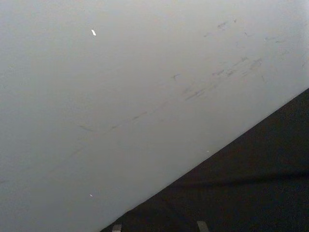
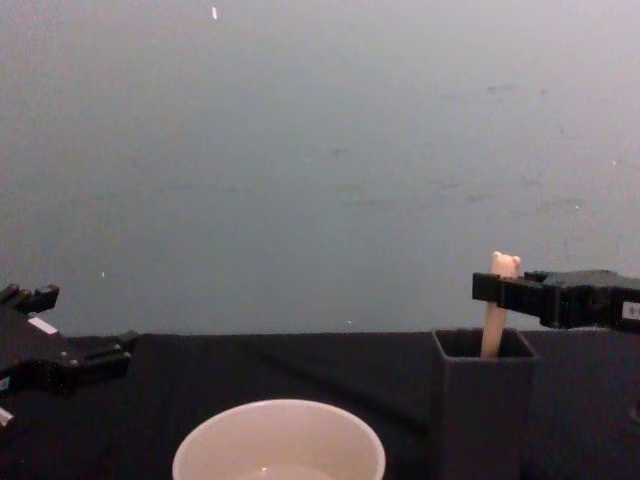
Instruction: Pick up the stirring spoon with one hand, stir inside the cup, then place it back in its original position.
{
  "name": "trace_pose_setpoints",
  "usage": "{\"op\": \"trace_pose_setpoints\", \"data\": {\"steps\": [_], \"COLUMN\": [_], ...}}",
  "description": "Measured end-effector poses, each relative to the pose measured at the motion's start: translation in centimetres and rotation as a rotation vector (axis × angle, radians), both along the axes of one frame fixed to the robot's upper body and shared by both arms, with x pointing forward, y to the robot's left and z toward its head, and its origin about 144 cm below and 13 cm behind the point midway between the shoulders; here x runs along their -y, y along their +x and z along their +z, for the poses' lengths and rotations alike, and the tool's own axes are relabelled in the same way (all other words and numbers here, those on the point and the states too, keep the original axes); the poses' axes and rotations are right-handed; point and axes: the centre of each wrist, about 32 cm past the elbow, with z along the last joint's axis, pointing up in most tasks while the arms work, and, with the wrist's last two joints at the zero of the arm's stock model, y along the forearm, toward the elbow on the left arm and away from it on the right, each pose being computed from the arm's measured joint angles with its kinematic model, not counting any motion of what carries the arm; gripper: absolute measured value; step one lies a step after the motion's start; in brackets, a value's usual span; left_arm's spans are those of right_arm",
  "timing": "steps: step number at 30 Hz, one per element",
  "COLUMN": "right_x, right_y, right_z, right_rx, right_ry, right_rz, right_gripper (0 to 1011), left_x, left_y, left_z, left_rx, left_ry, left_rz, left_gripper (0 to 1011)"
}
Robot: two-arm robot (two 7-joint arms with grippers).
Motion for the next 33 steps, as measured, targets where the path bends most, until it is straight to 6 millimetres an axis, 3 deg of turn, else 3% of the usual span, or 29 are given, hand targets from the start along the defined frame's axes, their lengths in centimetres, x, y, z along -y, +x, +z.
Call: {"op": "trace_pose_setpoints", "data": {"steps": [33], "right_x": [0.53], "right_y": [-0.58], "right_z": [-0.17], "right_rx": [0.003], "right_ry": [0.015], "right_rz": [-0.018], "right_gripper": [222], "left_x": [0.00], "left_y": [0.00], "left_z": [0.00], "left_rx": [0.000], "left_ry": [0.000], "left_rz": [0.000], "left_gripper": [1001]}}
